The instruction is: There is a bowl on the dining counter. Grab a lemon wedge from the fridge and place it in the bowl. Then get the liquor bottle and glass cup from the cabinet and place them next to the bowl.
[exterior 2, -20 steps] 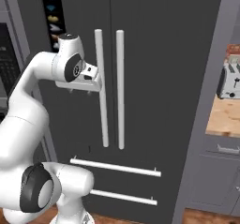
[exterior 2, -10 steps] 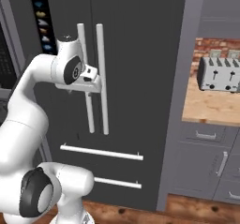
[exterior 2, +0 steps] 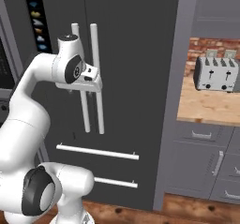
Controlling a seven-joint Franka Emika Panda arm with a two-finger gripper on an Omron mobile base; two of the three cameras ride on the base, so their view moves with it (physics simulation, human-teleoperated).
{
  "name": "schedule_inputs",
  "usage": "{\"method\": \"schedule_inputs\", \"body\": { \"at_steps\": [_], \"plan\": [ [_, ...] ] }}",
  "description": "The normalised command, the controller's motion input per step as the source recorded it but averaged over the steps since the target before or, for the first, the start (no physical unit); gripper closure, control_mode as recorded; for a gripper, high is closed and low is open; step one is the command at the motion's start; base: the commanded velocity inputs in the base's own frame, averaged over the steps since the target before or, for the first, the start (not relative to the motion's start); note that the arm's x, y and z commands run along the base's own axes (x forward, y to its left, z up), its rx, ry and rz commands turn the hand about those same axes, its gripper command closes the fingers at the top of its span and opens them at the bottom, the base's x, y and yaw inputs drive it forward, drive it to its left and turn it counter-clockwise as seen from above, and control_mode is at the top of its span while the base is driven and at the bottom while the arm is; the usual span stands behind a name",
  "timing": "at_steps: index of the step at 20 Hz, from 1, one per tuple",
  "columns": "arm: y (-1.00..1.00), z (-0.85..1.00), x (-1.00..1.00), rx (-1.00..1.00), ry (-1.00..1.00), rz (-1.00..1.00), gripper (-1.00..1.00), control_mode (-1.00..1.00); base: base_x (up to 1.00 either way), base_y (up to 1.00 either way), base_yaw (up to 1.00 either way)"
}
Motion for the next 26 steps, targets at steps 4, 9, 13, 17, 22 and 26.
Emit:
{"method": "schedule_inputs", "body": {
  "at_steps": [4, 9, 13, 17, 22, 26],
  "plan": [
    [0.00, 0.00, 0.00, 0.00, 0.00, 0.00, -1.00, 1.00, -0.25, -0.14, 0.00],
    [0.00, 0.00, 0.00, 0.00, 0.00, 0.00, -1.00, 1.00, -0.33, -0.23, 0.00],
    [0.00, 0.00, 0.00, 0.00, 0.00, 0.00, -1.00, 1.00, -0.15, -0.23, 0.00],
    [-0.08, 0.02, 0.17, 0.00, -0.12, 0.00, -1.00, -1.00, 0.00, 0.00, 0.00],
    [0.00, 0.06, 0.43, 0.00, -0.29, -0.01, -1.00, -1.00, 0.00, 0.00, 0.00],
    [0.02, 0.00, 0.73, 0.00, -0.24, 0.00, -1.00, -1.00, 0.00, 0.00, 0.00]
  ]
}}
